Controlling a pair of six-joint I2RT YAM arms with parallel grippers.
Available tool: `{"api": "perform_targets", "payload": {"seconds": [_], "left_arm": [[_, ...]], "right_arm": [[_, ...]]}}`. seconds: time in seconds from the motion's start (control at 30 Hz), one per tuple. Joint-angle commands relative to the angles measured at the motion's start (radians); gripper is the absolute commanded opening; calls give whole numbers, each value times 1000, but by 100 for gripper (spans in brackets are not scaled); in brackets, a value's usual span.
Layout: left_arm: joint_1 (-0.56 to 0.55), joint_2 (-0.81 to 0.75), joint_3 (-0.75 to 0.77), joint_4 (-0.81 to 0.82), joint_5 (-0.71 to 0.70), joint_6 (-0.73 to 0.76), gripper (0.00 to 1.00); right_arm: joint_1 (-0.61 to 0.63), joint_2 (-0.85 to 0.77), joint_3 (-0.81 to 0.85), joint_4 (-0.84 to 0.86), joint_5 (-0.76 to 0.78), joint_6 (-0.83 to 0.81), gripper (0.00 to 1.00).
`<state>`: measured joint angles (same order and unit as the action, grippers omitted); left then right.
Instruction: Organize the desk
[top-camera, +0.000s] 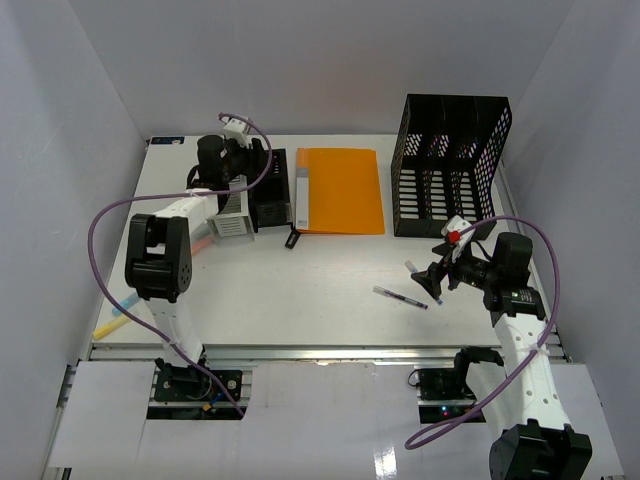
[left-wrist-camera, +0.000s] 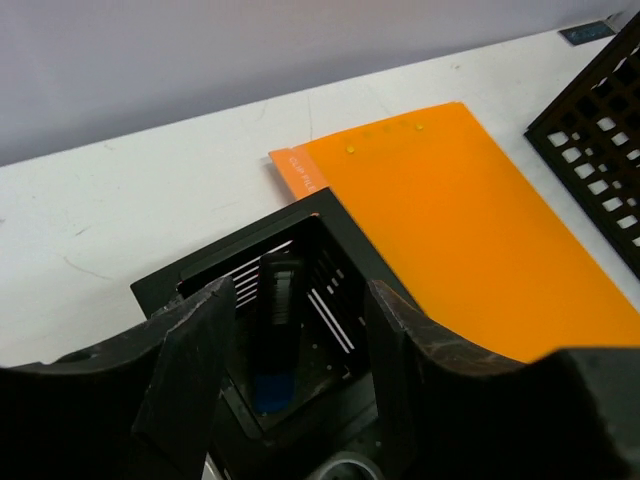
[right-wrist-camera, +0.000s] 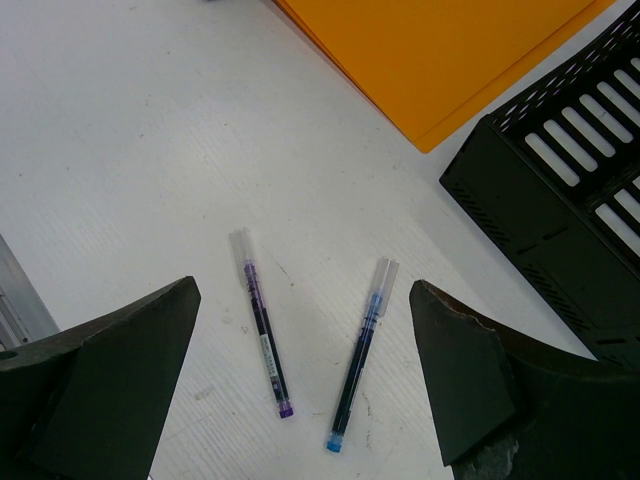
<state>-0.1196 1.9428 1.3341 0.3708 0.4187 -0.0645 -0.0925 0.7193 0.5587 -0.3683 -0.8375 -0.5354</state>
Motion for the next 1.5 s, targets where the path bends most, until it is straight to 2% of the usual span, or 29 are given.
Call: {"api": "perform_targets", "payload": {"seconds": [0.0,0.13,0.3,0.43,0.57,0.7,0.83,1.03,1.2,1.47], "left_arm": [[6,-179,-24,-1,-7,-10,65],[6,-288,-38,-98,-29,-86,68],[1,-400,-93,-350,66,-220,65],[-69,-536,-229,-526,76,-237,64],[-239,-668,-369,-631,-97,-188,66],[-381,-732,-467,-652,-284,-166,65],[-450,-678,-490,-643,-453,-116,65],[-521,-554,-520,-466,-643,-51,67],[-525,-448,-504,-390,-701,-1,68],[-525,-266,-386,-387,-720,47,67]], "right_arm": [[-6,-11,9,-1,-10,-12,92],[-6,-12,9,-1,-11,-12,92],[-6,-18,10,-1,-15,-12,92],[-6,-21,10,-3,-25,-12,92],[-6,-24,10,-4,-34,-14,92],[-6,-27,12,-6,-39,-14,92],[-6,-29,9,-8,-37,-14,92],[-6,-33,8,-8,-33,-15,92],[-6,-32,8,-6,-37,-17,92],[-6,-33,9,-8,-37,-18,92]]}}
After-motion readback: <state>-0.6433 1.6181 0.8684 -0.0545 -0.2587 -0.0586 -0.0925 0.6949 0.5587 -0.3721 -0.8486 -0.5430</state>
